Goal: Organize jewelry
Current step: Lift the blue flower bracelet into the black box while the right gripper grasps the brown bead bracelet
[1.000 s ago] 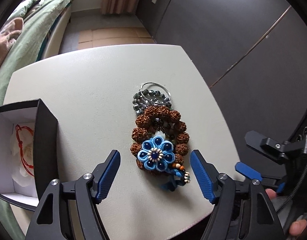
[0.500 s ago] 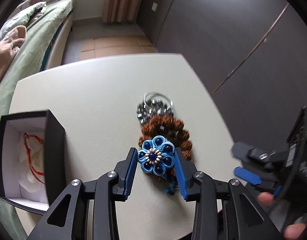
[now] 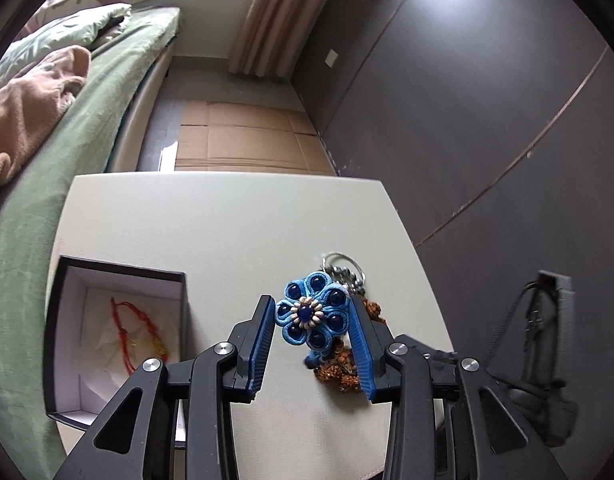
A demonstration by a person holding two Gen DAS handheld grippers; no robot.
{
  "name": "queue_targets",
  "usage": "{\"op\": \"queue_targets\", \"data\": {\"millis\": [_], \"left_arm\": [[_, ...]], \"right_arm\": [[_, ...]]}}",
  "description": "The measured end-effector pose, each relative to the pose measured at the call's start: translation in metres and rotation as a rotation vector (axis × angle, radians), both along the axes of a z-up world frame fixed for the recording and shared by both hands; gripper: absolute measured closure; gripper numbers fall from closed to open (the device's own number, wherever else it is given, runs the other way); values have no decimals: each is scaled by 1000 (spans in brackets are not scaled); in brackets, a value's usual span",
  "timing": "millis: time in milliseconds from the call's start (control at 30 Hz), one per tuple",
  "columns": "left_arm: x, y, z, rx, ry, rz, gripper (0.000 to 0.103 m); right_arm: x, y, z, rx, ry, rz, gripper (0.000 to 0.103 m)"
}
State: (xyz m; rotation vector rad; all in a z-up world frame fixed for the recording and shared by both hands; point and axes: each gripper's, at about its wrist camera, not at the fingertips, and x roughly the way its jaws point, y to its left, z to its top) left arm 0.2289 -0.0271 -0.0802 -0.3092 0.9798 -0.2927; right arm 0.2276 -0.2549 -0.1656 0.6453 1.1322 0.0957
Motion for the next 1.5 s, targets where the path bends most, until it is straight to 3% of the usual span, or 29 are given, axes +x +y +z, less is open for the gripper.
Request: {"op": "queue_targets", "data": {"millis": [167,533,567,600,767,900,1200,1500], "left_arm": [[3,13,7,-17,-10,29,65],[-4,34,19,-35,-47,60,65],[-5,36,20,-34,-49,66,65],[-5,40,20,-33,-51,75,65],[-9,57,21,-36,-56,122,65],[-18,75,21,-43,-64,159,65],[-37,119,18,-70,-82,263,65],[-27,126,-1,-117,11,261,62]], "right_arm": [[9,12,-3,-50,12,27,69],[16,38,-4,-213,18,71,70],[15,37,-4,-209,16,63,73],[14,35,-4,-213,16,55,82],[6,23,-2,-81,-7,44,83],[-8,19,16,8,-96,57,83],[-21,46,47,112,-230,141,83],[-25,62,67,176,-312,165,83]]}}
